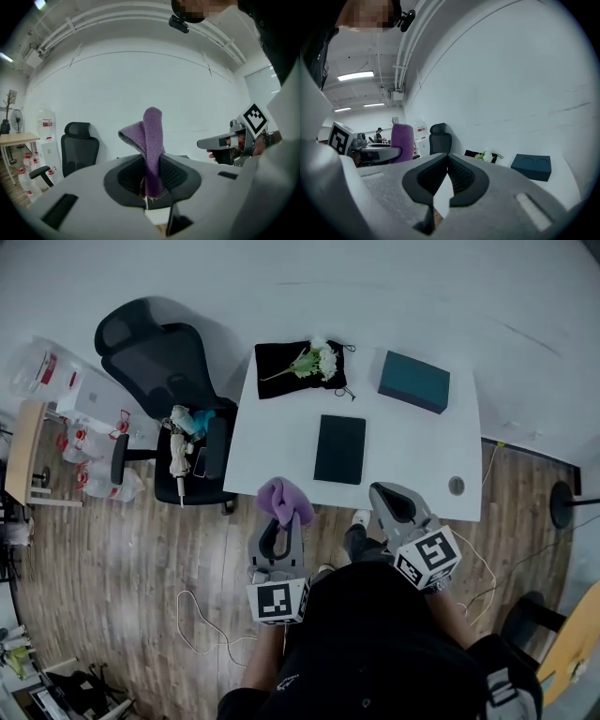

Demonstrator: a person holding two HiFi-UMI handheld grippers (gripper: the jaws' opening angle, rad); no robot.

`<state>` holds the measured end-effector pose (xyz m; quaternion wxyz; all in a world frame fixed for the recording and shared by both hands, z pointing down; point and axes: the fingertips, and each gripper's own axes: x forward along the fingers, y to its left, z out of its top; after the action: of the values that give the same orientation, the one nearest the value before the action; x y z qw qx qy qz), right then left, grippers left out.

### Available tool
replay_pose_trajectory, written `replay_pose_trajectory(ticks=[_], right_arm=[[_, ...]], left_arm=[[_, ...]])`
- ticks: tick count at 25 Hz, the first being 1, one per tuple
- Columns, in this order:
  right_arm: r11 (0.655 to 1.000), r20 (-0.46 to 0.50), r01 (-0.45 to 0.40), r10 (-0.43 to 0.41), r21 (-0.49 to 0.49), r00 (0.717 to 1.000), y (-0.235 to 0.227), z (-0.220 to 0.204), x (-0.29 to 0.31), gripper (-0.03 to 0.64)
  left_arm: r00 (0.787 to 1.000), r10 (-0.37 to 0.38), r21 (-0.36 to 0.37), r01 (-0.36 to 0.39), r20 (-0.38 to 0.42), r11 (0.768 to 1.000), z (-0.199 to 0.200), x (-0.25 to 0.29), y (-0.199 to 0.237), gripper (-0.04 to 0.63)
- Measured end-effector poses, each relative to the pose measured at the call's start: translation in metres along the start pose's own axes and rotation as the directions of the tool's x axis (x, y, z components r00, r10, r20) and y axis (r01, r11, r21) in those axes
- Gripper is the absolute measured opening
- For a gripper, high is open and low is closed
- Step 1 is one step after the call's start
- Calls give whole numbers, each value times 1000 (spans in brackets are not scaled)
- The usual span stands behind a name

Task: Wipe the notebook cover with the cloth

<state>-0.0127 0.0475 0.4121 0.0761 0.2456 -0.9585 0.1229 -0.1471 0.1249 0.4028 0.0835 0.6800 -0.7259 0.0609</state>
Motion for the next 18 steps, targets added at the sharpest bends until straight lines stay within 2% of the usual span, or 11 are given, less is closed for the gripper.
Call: replay_pose_trajectory(ticks=[9,14,18], right_arm=[[999,-14,-46,46,-2,999,-71,18,28,5],[998,-18,-60,60,-33,998,-96,25,36,5],[1000,-19,-17,17,-6,1000,-115,25,36,5]], left_arm=[[1000,-16,25,16,-22,1000,15,83,-28,84],[999,-33,16,33,-42,999,8,118,-38,84],[995,-68,9,68,-77,998,0,142,-46,84]])
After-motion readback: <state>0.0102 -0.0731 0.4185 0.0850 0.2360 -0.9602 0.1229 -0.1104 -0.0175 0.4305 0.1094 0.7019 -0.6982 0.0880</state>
